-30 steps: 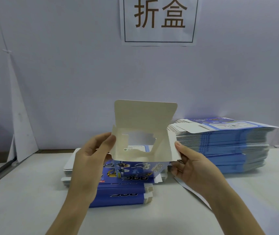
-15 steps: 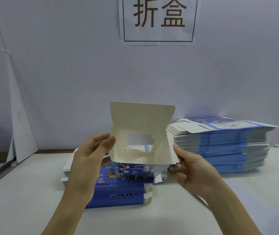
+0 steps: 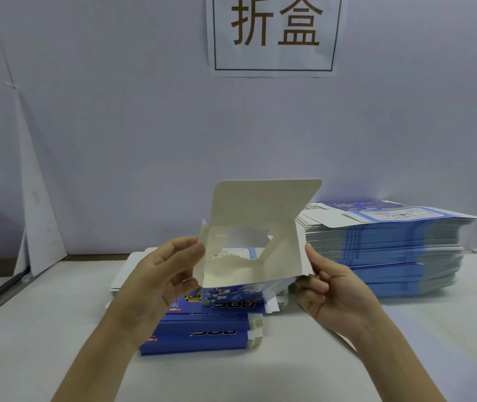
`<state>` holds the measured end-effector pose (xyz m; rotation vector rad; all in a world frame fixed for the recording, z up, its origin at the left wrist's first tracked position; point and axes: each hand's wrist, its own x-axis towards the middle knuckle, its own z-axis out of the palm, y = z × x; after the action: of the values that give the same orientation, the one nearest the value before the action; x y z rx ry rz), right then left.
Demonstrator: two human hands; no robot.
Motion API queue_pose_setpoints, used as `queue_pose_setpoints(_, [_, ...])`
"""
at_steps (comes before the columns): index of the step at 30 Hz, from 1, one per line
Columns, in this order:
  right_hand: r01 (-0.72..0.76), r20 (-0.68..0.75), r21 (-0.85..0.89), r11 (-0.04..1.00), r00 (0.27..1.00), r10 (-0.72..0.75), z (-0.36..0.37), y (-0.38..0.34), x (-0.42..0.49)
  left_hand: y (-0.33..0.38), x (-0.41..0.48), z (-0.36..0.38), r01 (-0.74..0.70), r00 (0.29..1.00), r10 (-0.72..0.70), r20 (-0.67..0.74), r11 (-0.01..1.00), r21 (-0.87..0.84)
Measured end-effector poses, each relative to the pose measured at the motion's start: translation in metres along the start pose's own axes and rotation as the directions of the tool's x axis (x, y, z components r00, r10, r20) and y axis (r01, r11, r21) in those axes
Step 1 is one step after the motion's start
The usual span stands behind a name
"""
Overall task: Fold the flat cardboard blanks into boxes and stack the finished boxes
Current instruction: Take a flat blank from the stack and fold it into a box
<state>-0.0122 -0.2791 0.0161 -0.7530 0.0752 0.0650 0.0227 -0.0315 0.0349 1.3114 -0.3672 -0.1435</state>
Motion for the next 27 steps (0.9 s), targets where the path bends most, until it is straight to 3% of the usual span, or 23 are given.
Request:
queue_pose_setpoints(4, [-0.001,-0.016,0.000,1.000,1.000,0.001,0.002,0.003,0.001,-0.010,0.007,-0.008,0.042,0.999,-0.048,-0.008,0.940,-0.338])
queue_pose_setpoints(6, [-0.017,-0.007,0.002,1.000,1.000,0.017,0.004,0.004,0.000,-0.016,0.009,-0.007,0.074,0.997,-0.080,0.001,0.911,-0.406])
queue_pose_setpoints(16, [-0.048,0.048,0.089,0.995,0.998,0.044,0.002,0.007,-0.002,-0.024,0.013,-0.013,0.079,0.996,-0.060,0.060,0.911,-0.405])
queue_pose_setpoints(21, [-0.064,0.125,0.126,0.990,0.991,0.049,0.002,0.011,0.001,-0.041,0.015,-0.009,0.172,0.985,-0.137,0.104,0.752,-0.636])
queue_pose_setpoints(25, [-0.031,0.108,0.143,0.989,0.994,0.015,0.000,0.007,0.001,-0.040,0.016,-0.015,0.070,0.993,-0.015,0.118,0.875,-0.478])
queue_pose_setpoints(27, [-0.003,0.114,0.124,0.992,0.993,-0.011,0.000,0.008,0.002,-0.044,0.015,-0.011,0.063,0.989,0.007,0.146,0.881,-0.469])
